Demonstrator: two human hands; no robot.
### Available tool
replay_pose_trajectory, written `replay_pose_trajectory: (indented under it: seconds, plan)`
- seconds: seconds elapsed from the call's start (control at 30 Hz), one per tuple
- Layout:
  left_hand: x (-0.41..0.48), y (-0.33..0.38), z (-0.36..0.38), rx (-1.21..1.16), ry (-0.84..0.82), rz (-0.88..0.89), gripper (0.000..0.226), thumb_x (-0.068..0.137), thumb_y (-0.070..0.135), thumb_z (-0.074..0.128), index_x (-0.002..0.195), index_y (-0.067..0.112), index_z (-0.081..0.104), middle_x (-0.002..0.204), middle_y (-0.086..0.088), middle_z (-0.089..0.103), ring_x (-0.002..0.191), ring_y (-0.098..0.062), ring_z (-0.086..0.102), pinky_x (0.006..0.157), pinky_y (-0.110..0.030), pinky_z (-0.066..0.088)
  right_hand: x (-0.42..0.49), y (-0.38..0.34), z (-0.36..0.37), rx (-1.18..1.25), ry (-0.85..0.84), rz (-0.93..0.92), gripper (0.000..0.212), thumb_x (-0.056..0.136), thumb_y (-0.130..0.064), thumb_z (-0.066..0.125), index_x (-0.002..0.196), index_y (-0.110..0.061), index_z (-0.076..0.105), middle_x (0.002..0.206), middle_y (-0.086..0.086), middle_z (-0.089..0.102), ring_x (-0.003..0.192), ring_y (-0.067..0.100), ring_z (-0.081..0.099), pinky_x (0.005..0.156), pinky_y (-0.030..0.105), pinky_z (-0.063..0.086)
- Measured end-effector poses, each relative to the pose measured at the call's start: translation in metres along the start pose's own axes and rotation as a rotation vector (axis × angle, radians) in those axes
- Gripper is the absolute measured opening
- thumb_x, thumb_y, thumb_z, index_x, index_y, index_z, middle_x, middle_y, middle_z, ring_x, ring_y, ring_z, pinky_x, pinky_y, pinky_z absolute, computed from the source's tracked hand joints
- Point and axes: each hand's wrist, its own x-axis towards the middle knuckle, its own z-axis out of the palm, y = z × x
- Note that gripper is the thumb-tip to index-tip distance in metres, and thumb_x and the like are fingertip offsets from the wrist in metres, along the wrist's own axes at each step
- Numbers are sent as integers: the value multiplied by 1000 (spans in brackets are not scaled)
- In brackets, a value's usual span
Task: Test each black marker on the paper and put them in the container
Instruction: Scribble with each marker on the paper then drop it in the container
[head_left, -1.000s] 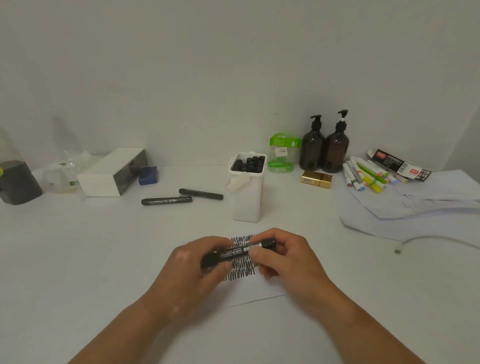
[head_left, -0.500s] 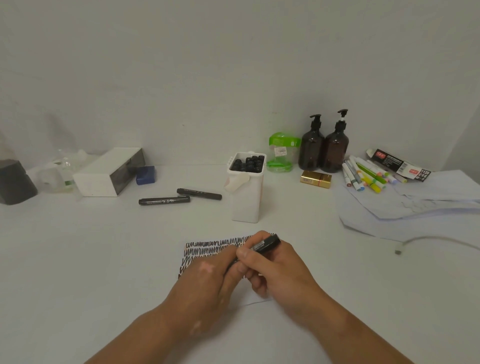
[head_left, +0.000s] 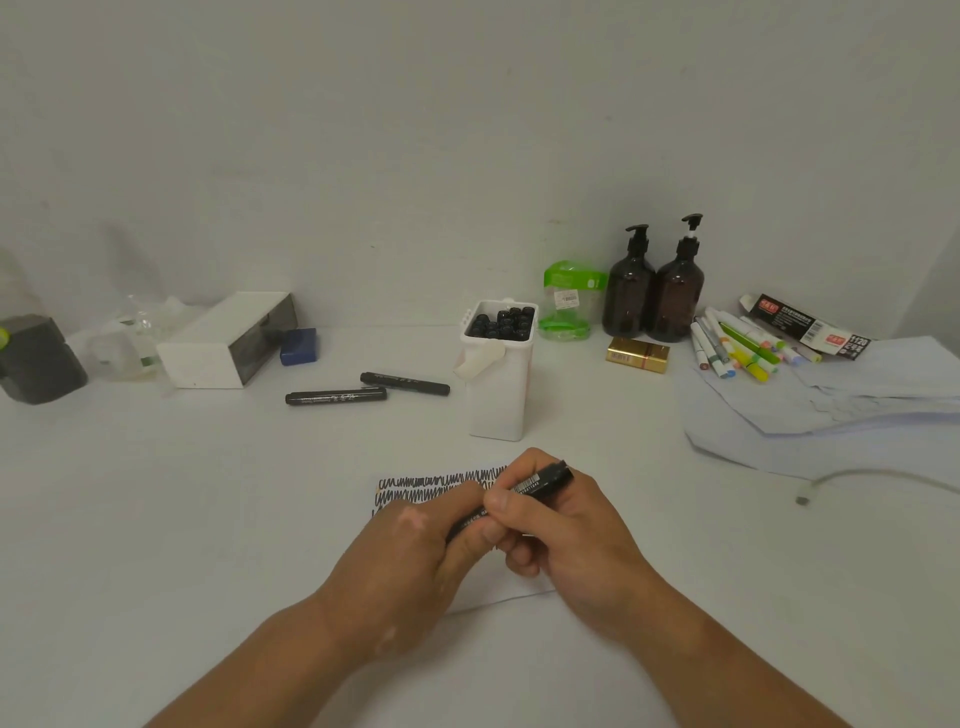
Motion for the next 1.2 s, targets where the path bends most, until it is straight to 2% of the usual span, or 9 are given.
replay_pose_trajectory:
  seconds: [0.13,0.23,0.33,0.43,0.5,0.63,0.8,1.03,1.2]
  plan:
    - [-1,4,4,46,83,97,21,101,51,48,102,34,59,68,31,58,55,2,50,54,-5,32,0,0,-2,-101,32,-74,12,85,-20,70,79,-13,63,60,6,56,52,16,46,48,25,37]
    - [-1,-3,8,95,117,-23,44,84,70,55,115,38,55,62,15,46,61,-6,47,56,-11,31,5,-3,-13,-60,209,-132,11,72,-25,74,70,-21,64,52,2,49,46,13,43,44,23,35]
    - [-1,-16,9,141,108,-118,67,73,70,69,127,34,56,84,20,47,81,4,50,70,-7,35,10,-8,-36,66,366,-132,16,67,-18,76,65,-22,61,49,-1,41,43,12,35,42,24,28]
    - [1,-23,11,248,-19,-174,80,70,76,68,139,41,50,109,18,45,104,0,46,94,-17,39,11,-7,-49,88,380,-80,17,65,-17,77,67,-19,61,51,-1,36,44,14,29,44,25,24]
    - [2,-25,13,305,-74,-196,81,68,82,63,139,46,50,113,17,43,108,-5,42,101,-22,35,10,-4,-49,-16,332,-18,14,64,-24,76,71,-15,68,52,1,44,45,15,36,43,24,28]
    - [1,-31,8,348,-117,-223,79,67,87,58,136,47,53,113,15,44,107,-7,41,101,-26,36,6,5,-39,-186,248,108,14,75,-26,75,80,-13,76,60,8,64,50,20,57,44,27,45]
    - [-2,-35,4,326,-114,-241,79,67,86,60,136,48,53,113,15,44,108,-8,42,101,-27,37,5,9,-35,-605,285,118,9,73,-23,78,79,-29,74,50,-4,62,41,14,56,46,20,45]
    - [-2,-37,5,324,-115,-246,78,67,84,62,135,47,53,113,16,43,108,-8,43,101,-28,37,5,9,-33,-663,281,124,8,72,-26,77,78,-31,73,48,-9,62,40,12,56,46,15,43]
    - [-1,-37,5,320,-109,-241,78,66,85,62,135,47,53,112,16,44,106,-7,43,99,-26,37,6,10,-34,-734,260,152,7,73,-26,75,76,-33,73,50,-16,61,42,1,51,47,15,39]
